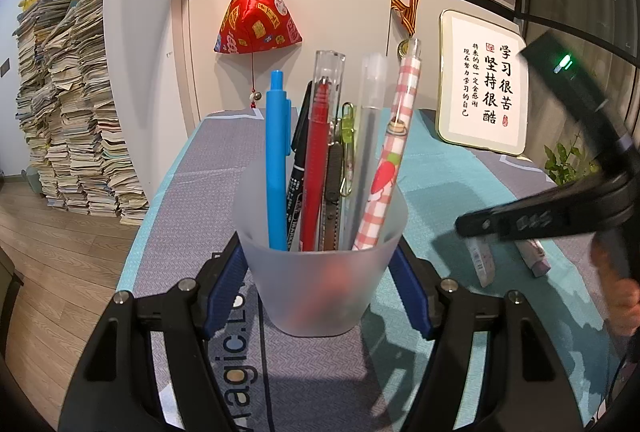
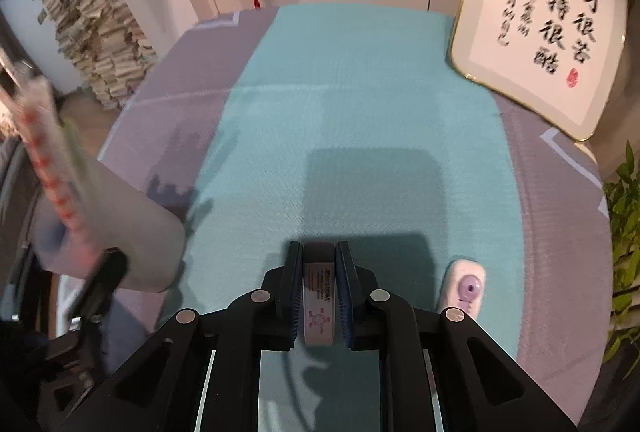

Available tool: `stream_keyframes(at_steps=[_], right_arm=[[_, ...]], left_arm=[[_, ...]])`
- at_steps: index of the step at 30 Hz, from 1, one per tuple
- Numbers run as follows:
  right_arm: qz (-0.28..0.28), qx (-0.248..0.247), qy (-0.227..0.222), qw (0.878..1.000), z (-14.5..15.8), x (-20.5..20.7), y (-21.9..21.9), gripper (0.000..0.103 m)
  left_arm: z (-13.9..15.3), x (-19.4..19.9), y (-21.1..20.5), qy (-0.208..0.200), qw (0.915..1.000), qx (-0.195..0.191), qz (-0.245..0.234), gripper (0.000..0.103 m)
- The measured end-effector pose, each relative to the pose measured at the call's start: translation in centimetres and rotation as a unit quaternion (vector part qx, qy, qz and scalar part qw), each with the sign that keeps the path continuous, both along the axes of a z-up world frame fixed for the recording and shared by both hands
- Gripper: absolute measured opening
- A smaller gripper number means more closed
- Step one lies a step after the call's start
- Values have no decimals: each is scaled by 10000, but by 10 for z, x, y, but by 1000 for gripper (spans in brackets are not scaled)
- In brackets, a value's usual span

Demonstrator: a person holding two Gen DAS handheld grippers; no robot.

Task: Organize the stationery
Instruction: 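Lift the white eraser with the right gripper and drop it into the cup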

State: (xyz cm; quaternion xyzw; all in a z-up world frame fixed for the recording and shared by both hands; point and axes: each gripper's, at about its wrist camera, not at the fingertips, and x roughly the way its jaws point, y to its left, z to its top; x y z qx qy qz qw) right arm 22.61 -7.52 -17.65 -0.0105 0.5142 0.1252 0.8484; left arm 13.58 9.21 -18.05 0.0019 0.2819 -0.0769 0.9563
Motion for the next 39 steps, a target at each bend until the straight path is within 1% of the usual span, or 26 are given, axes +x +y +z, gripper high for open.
stream_keyframes(at_steps=[2, 5, 9, 12, 14, 17, 20, 23, 27, 34, 36, 39], right_arm=[[-3, 75, -133, 9999, 12, -6, -1, 17], [67, 249, -475, 9985, 40, -22, 2, 17], [289, 514, -1054, 9927, 85, -47, 12, 17], [571, 694, -1363, 9866, 113, -58, 24, 17], [869, 888, -1429, 9819, 127, -63, 35, 17], [1121, 1022, -1368, 9789, 130, -63, 51, 17], [1256, 981, -1262, 9791, 123, -59, 70, 17], [1289, 1073, -1049, 9802, 114, -50, 78, 17], [1319, 1097, -935, 9807, 107, -47, 83, 17], [1468, 1144, -581, 9808, 93, -41, 94, 17], [1455, 1251, -537, 9799, 91, -39, 95, 17], [1445, 1230, -543, 9803, 90, -38, 95, 17]], left_arm=[[0, 0, 0, -2, 10000, 2, 1, 69], [0, 0, 0, -2, 10000, 0, 0, 69], [0, 0, 0, -1, 10000, 0, 0, 69], [0, 0, 0, -1, 10000, 0, 0, 69], [0, 0, 0, 0, 10000, 1, 0, 69], [0, 0, 0, 0, 10000, -1, -1, 69], [0, 0, 0, 0, 10000, -1, -2, 69], [0, 0, 0, -2, 10000, 1, -11, 69], [0, 0, 0, -2, 10000, 6, -11, 69], [0, 0, 0, 7, 10000, -2, -12, 69], [1, 0, -1, 9, 10000, -1, -13, 69], [1, 0, -1, 9, 10000, 1, -10, 69]])
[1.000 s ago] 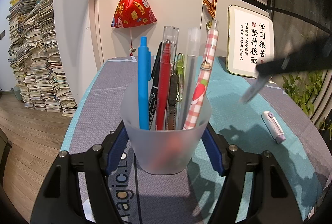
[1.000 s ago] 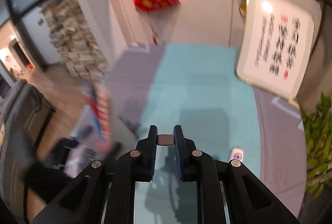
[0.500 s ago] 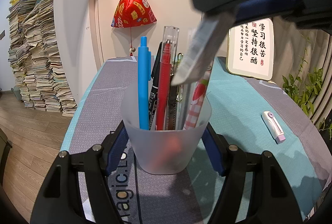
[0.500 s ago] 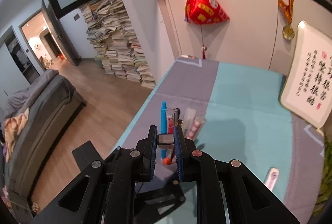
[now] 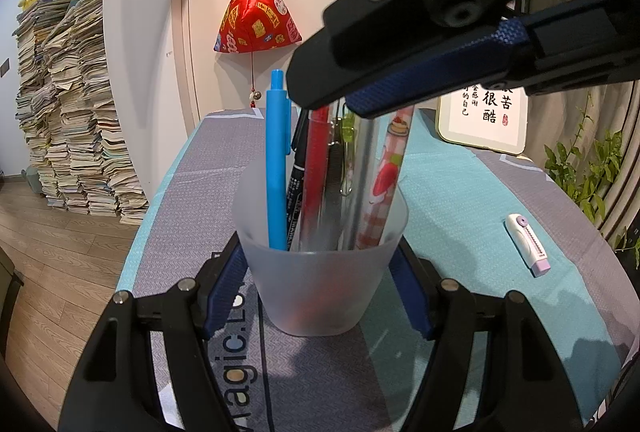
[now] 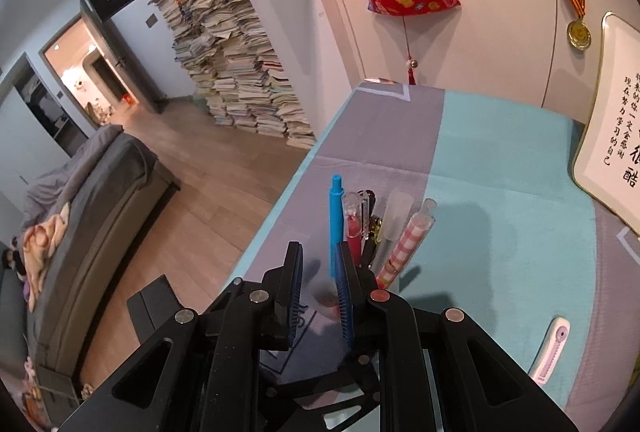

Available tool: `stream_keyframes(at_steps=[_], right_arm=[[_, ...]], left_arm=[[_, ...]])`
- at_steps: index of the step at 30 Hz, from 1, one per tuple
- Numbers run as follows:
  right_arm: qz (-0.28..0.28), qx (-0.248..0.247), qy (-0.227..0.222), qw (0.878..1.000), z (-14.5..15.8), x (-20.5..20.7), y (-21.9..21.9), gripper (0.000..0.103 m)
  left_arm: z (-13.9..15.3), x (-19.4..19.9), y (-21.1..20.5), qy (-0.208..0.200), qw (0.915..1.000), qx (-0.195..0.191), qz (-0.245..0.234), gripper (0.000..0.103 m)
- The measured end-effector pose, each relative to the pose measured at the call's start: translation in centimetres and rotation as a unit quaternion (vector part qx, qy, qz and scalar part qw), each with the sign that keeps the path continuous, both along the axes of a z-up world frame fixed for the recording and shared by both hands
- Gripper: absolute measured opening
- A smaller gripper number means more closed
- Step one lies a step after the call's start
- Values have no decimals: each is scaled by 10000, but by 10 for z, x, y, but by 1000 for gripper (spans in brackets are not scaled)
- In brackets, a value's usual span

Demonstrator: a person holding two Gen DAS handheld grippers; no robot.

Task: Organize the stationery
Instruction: 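Lift the white eraser with the right gripper and drop it into the cup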

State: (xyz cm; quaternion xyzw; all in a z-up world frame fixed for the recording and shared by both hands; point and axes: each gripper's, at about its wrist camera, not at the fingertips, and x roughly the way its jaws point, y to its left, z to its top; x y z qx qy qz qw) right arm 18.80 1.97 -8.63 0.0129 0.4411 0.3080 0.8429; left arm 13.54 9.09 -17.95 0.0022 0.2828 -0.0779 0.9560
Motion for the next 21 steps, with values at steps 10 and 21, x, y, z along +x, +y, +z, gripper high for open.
stream_keyframes(at_steps=[10, 21], right_arm=[[-44, 6, -117, 9999, 5, -2, -8, 17], [-303, 25, -274, 9992, 13, -8, -31, 17]], left_arm=[[0, 0, -2, 3, 10000, -1, -1, 69], [0, -1, -2, 4, 10000, -1, -1, 69]])
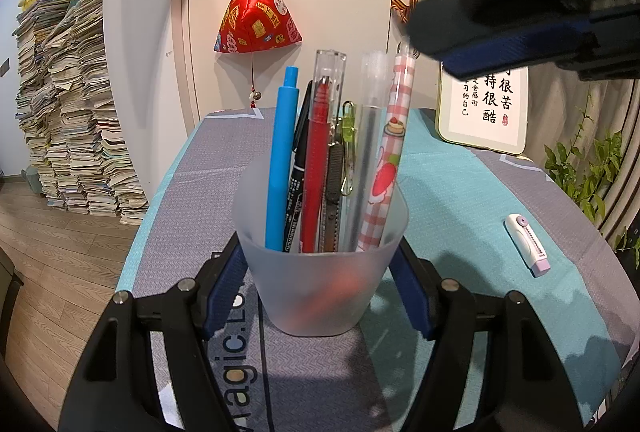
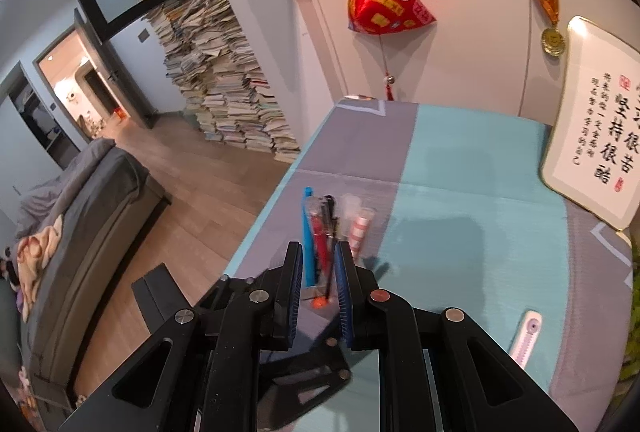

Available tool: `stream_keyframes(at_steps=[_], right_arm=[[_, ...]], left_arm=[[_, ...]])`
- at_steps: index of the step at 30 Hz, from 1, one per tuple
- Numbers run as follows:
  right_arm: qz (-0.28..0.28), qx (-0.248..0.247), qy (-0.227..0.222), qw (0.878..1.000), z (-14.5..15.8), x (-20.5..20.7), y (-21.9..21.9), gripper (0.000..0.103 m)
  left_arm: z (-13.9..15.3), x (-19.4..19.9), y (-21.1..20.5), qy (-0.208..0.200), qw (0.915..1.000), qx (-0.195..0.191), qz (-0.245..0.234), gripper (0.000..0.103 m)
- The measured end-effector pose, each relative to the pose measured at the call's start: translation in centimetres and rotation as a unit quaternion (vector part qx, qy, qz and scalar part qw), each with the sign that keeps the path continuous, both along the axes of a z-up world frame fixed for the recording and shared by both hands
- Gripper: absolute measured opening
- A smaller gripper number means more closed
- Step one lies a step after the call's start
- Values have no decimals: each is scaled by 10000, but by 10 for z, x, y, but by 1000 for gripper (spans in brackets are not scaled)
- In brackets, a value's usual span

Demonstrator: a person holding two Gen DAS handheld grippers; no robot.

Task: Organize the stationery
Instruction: 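Lift the white eraser with the right gripper and drop it into the cup, then move the right gripper to the purple correction tape and grasp it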

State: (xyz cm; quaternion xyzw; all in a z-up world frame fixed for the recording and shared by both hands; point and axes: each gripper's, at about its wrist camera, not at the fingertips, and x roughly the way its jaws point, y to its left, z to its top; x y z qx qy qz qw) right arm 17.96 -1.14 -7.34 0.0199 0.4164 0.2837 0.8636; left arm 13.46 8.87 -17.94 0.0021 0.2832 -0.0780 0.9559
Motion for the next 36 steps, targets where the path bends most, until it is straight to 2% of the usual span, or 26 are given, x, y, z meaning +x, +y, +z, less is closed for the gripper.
stream_keyframes(at_steps=[6, 10, 14, 17, 21, 26, 30, 36], right_arm=[[-408, -152, -58, 9990, -3, -1, -34, 17], [-964, -451, 204, 9941, -18, 8, -70, 18], [-1611, -792, 570, 9821, -47, 17, -111, 38], [-1951, -1100, 732, 9718, -66, 19, -131, 40], [-2066, -1097, 1081, 9662, -87, 26, -146, 40], [-1974, -1188, 1218, 9655, -101, 34, -142, 41], [-2012, -1433, 1294, 9603, -114, 41, -140, 42], [-2064, -1382, 1436, 9580, -124, 50, -139, 42]], left_arm=[[0, 1, 1, 0, 10000, 0, -1, 69], [0, 1, 1, 0, 10000, 0, -2, 69], [0, 0, 0, -1, 10000, 2, -1, 70], [0, 0, 0, 1, 10000, 3, -2, 70], [0, 0, 1, 0, 10000, 0, -2, 70], [0, 0, 0, 4, 10000, -2, -2, 70], [0, 0, 0, -1, 10000, 1, -3, 70], [0, 0, 0, 0, 10000, 1, -6, 70]])
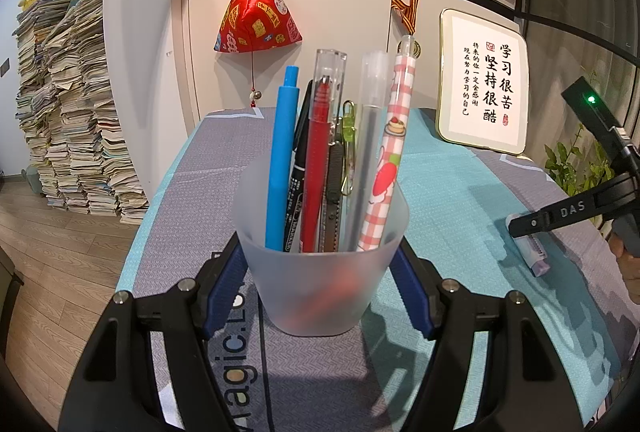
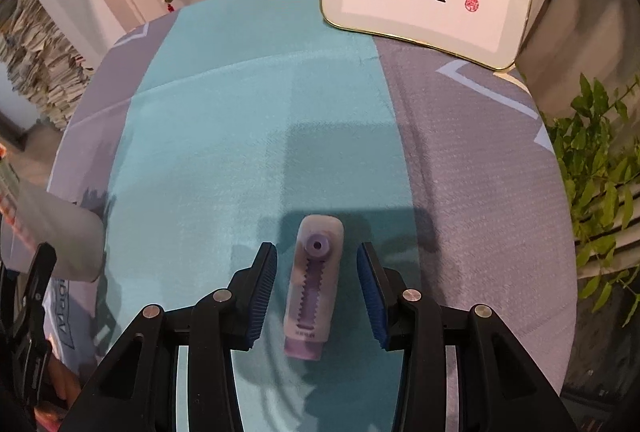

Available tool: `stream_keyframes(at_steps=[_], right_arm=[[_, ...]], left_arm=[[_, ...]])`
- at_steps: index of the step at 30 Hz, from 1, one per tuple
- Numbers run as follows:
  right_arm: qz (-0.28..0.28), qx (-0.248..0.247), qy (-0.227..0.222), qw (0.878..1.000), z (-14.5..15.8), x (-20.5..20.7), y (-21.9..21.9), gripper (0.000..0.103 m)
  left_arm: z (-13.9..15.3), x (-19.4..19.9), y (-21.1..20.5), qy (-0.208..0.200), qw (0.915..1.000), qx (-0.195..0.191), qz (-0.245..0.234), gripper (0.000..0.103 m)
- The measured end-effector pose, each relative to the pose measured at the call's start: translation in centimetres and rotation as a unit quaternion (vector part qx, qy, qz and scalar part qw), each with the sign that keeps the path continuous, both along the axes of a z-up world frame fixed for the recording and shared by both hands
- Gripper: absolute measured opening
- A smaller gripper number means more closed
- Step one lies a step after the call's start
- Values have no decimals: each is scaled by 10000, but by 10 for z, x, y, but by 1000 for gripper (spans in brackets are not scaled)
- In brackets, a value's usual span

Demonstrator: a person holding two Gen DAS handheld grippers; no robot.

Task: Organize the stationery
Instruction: 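Move the right gripper to the purple correction tape and grasp it, then lift the correction tape with the right gripper and lower it into the cup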

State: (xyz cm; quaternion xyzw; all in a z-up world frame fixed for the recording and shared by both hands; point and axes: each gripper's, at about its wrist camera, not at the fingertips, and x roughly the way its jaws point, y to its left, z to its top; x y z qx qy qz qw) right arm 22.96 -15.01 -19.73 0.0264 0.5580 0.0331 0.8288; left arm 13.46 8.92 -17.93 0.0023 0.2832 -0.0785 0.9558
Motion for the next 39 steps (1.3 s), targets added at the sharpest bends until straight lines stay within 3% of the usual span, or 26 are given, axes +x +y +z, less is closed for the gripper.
stream_keyframes(at_steps=[9, 10, 11, 16, 31, 39], right_arm=[[-66, -79, 54, 9999, -8, 4, 4, 42], [-63, -99, 12, 9999, -7, 3, 4, 38], [-23, -107, 2, 9999, -6, 2, 5, 28], [29, 28, -150, 9999, 1, -1, 6, 27], [316, 307, -798, 9958, 50, -31, 21, 27], [839, 612, -1459, 9838, 105, -56, 52, 27]], left_arm=[[0, 0, 1, 0, 10000, 0, -1, 70], [0, 0, 0, 1, 10000, 1, -1, 70], [0, 0, 0, 1, 10000, 0, -1, 70], [0, 0, 0, 1, 10000, 1, -1, 70], [0, 1, 1, 9, 10000, -2, -1, 70], [0, 1, 2, 10, 10000, -3, -2, 70]])
